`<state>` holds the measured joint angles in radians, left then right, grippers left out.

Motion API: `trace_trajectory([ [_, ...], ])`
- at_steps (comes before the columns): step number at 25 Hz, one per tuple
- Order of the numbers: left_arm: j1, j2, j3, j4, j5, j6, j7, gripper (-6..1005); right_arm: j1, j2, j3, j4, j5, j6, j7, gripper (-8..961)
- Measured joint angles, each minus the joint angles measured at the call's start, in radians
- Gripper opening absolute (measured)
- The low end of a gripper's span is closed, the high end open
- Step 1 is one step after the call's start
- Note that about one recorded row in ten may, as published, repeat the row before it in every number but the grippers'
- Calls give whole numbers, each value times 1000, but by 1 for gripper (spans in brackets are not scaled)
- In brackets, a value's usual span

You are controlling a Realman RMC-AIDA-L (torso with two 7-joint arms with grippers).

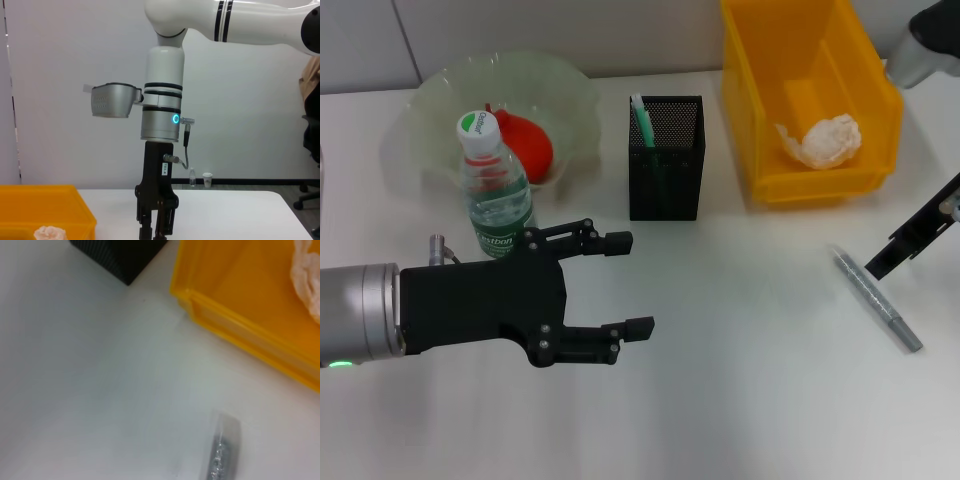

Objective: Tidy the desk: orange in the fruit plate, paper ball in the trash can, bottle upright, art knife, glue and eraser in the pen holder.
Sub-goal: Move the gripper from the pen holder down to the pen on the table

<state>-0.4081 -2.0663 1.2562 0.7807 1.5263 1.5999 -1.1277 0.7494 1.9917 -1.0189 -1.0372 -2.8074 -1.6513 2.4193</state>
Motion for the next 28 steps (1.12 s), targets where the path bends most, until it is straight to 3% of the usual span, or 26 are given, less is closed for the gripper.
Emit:
trace_trajectory([
  [12,13,0,-2,0,-2,12,12,827,8,55,-7,0,-74,22,-4,454],
  [28,17,0,1,-1,-3,20,14,827,-5,62,-7,0,-83,54,-7,426],
])
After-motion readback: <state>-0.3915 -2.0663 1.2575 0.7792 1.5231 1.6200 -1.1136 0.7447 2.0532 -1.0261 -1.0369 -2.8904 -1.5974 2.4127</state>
